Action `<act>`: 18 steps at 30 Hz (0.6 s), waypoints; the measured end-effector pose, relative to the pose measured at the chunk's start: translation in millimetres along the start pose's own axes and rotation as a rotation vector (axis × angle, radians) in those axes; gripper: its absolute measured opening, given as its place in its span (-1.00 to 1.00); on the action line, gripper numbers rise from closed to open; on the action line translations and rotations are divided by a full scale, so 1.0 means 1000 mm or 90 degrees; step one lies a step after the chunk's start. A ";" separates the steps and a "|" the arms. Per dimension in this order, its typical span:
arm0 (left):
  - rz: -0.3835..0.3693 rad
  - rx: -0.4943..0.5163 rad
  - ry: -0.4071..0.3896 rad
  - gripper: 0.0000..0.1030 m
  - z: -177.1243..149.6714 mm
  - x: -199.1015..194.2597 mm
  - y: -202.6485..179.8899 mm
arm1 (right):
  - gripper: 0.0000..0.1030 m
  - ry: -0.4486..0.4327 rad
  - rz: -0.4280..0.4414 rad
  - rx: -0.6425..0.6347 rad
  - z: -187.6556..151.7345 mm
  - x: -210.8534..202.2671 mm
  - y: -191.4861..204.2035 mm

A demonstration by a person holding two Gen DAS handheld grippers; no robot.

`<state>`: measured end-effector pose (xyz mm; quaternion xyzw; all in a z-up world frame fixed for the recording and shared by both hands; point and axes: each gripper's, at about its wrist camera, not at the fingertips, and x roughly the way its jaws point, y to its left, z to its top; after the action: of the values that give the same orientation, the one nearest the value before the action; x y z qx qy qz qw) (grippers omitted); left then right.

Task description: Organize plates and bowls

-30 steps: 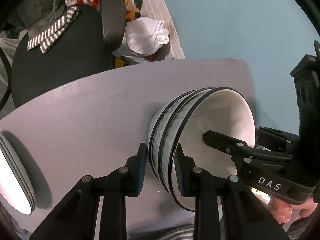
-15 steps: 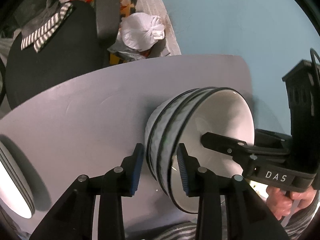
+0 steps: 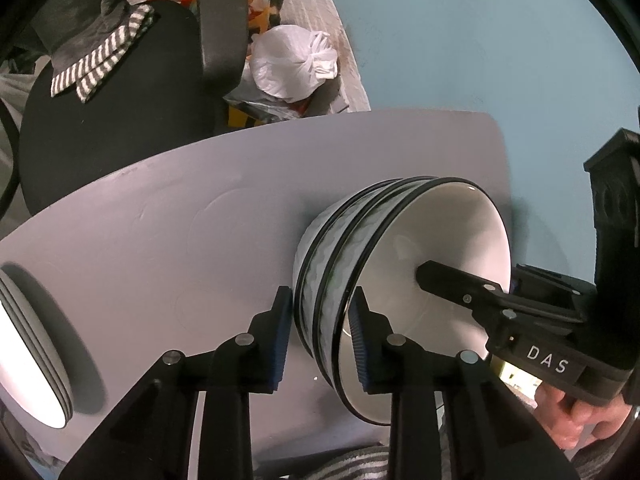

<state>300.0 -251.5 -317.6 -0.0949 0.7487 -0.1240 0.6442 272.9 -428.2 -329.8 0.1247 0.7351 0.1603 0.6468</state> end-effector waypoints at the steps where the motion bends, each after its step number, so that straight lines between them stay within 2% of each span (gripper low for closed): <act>1: 0.002 0.001 0.000 -0.52 0.000 -0.001 -0.001 | -0.53 -0.002 -0.005 -0.001 0.000 -0.001 0.000; 5: 0.003 0.005 0.002 -0.58 -0.003 -0.004 0.001 | -0.64 -0.009 -0.010 0.016 -0.001 -0.003 -0.002; 18: 0.016 0.001 -0.004 -0.59 -0.012 -0.011 0.012 | -0.65 0.004 -0.003 0.011 -0.004 0.005 0.011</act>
<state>290.1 -236.4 -308.9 -0.0860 0.7475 -0.1162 0.6483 268.6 -416.2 -329.0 0.1275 0.7390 0.1528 0.6436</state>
